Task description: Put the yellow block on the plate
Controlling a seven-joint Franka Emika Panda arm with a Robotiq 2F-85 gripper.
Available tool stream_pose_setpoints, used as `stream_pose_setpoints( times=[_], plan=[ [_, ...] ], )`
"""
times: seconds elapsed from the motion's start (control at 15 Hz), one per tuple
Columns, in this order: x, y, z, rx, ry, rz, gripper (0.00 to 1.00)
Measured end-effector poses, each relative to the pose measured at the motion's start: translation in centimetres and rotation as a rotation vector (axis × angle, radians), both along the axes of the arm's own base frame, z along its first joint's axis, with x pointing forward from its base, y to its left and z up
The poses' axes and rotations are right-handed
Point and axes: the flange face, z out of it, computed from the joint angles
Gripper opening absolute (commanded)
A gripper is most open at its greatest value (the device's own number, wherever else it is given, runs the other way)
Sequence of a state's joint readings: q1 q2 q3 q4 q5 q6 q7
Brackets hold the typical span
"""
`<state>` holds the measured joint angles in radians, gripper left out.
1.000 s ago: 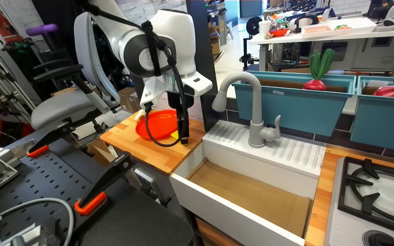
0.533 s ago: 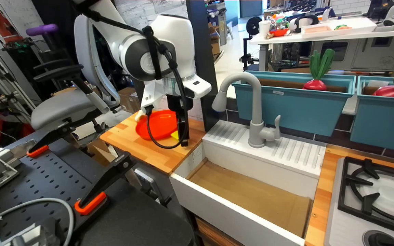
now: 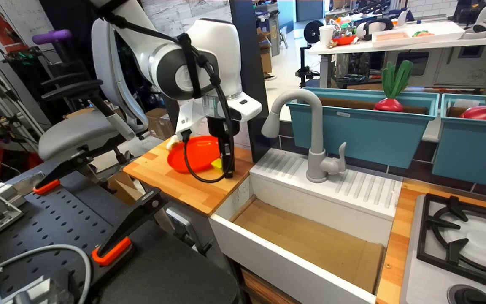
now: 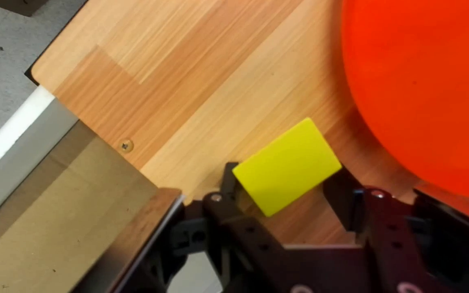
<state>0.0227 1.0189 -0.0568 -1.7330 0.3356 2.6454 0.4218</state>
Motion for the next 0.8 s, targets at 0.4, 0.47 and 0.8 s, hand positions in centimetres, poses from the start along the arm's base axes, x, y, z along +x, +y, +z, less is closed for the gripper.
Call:
stream_pose_setpoints(
  times=[0.4, 0.47, 0.8],
  plan=[
    [0.7, 0.5, 1.8, 0.009, -0.03, 0.014, 0.3],
    [0.7, 0.9, 2.7, 0.013, -0.042, 0.023, 0.3],
    [-0.4, 3.7, 9.0, 0.047, -0.113, 0.084, 0.3]
  ],
)
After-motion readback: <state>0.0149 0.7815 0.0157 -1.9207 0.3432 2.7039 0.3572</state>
